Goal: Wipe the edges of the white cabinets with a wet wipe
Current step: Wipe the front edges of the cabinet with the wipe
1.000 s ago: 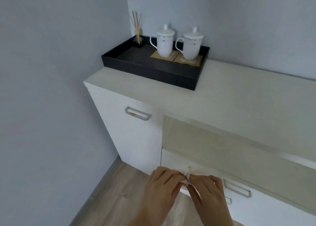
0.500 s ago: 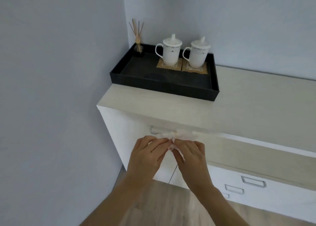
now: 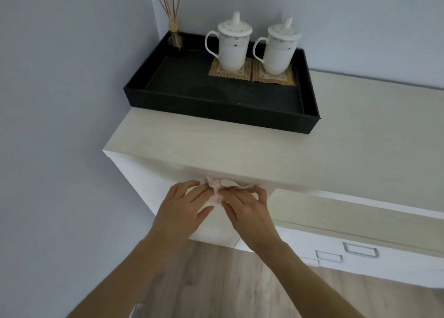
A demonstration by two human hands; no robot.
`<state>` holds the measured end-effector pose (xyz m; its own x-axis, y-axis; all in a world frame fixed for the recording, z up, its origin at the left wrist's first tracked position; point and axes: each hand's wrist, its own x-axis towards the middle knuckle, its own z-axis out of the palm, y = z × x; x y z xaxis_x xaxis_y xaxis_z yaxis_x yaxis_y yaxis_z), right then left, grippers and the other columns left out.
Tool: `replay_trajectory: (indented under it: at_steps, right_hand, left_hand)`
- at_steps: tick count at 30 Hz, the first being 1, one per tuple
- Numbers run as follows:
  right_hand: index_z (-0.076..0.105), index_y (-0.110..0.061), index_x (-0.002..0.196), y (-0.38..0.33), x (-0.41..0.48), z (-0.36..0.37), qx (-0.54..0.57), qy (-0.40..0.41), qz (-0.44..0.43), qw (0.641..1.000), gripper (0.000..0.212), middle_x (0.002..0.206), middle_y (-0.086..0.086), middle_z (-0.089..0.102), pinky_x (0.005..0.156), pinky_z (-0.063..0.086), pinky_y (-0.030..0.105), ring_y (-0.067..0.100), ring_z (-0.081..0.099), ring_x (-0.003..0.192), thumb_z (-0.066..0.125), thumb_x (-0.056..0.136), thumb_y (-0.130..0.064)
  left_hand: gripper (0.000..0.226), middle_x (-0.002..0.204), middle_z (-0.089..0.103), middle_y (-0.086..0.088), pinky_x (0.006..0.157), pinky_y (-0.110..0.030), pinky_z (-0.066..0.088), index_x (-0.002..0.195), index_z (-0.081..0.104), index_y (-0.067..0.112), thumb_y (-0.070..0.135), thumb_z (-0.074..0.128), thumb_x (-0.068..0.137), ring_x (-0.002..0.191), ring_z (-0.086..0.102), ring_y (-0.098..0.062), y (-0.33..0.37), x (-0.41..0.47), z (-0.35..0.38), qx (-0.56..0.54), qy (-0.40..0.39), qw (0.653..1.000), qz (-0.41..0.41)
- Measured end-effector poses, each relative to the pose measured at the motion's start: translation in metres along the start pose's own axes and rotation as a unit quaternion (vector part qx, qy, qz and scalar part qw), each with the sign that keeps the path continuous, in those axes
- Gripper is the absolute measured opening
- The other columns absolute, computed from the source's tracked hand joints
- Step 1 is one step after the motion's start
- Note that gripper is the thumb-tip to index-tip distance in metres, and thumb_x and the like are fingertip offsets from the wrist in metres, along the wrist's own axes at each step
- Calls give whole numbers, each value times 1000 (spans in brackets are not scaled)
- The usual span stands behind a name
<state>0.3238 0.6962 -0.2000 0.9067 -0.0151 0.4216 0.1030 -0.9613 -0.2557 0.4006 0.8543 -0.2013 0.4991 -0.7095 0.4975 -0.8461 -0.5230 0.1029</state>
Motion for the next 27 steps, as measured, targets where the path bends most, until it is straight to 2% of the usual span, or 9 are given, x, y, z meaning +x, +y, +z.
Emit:
replay_trajectory:
  at_steps: [2, 4, 8, 12, 14, 18, 21, 23, 27]
  right_hand:
    - [65, -12, 111, 0, -5, 2, -20, 0, -13, 1000, 27, 108, 0, 69, 90, 30, 32, 13, 63, 98, 54, 88, -21]
    - [64, -10, 113, -5, -7, 6, -26, 16, -13, 999, 30, 111, 4, 68, 89, 32, 31, 17, 63, 101, 60, 86, -21]
    - [69, -5, 100, -18, 0, 16, -22, 64, -11, 998, 29, 100, 7, 71, 83, 48, 31, 20, 66, 94, 78, 73, -10]
    - [71, -7, 89, -6, 0, 11, -20, 110, -24, 993, 16, 87, 6, 72, 76, 44, 31, 23, 66, 80, 74, 74, -2]
    - [72, -6, 84, -6, 4, 9, -15, 127, -28, 991, 6, 88, 7, 70, 74, 43, 31, 24, 61, 82, 70, 79, -4]
    - [72, -5, 79, -18, 15, 18, -4, 131, -25, 991, 4, 100, 12, 68, 79, 44, 34, 26, 60, 96, 70, 80, -8]
    - [71, -4, 79, -17, 9, 19, -16, 140, -34, 989, 1, 104, 14, 67, 79, 47, 35, 28, 63, 96, 70, 80, -4]
    - [71, -3, 82, -17, 6, 21, -35, 129, -51, 990, 3, 99, 13, 70, 74, 50, 33, 27, 66, 89, 68, 81, -3]
    - [70, -1, 87, -15, 4, 22, -25, 88, -31, 995, 13, 82, 9, 69, 65, 50, 34, 26, 64, 72, 71, 76, 5]
  left_hand:
    - [35, 106, 69, -3, 86, -35, 48, 106, 68, 10, 34, 56, 84, 100, 62, -23, -2, -3, -1, 5, -23, 1000, 12]
    - [38, 105, 70, -5, 84, -36, 49, 104, 69, 8, 34, 49, 87, 99, 63, -24, -4, -3, -1, 6, -31, 999, 28]
    - [30, 101, 71, -6, 84, -36, 48, 99, 71, 6, 27, 52, 88, 95, 65, -24, -10, -1, -1, 6, -1, 999, 42]
    - [23, 99, 69, -10, 81, -35, 50, 95, 71, 3, 19, 57, 86, 89, 65, -26, -9, 10, 3, -36, 23, 997, 57]
    - [16, 98, 69, -12, 80, -35, 54, 93, 71, -1, 10, 66, 83, 89, 66, -26, -12, 14, 7, -67, 26, 994, 85]
    - [24, 88, 71, -14, 67, -32, 59, 92, 71, -1, 3, 79, 71, 75, 69, -23, -25, 8, 5, -73, 21, 991, 112]
    - [39, 92, 71, -16, 72, -35, 58, 104, 68, -1, 1, 80, 67, 80, 69, -27, -29, -2, 3, -68, 15, 988, 135]
    - [40, 96, 70, -16, 74, -37, 58, 106, 67, -3, 0, 79, 68, 82, 67, -30, -30, -2, 4, -61, 14, 989, 131]
    - [23, 100, 69, -16, 80, -36, 56, 97, 70, -3, 4, 75, 75, 88, 66, -29, -25, 7, 7, -48, 41, 989, 133]
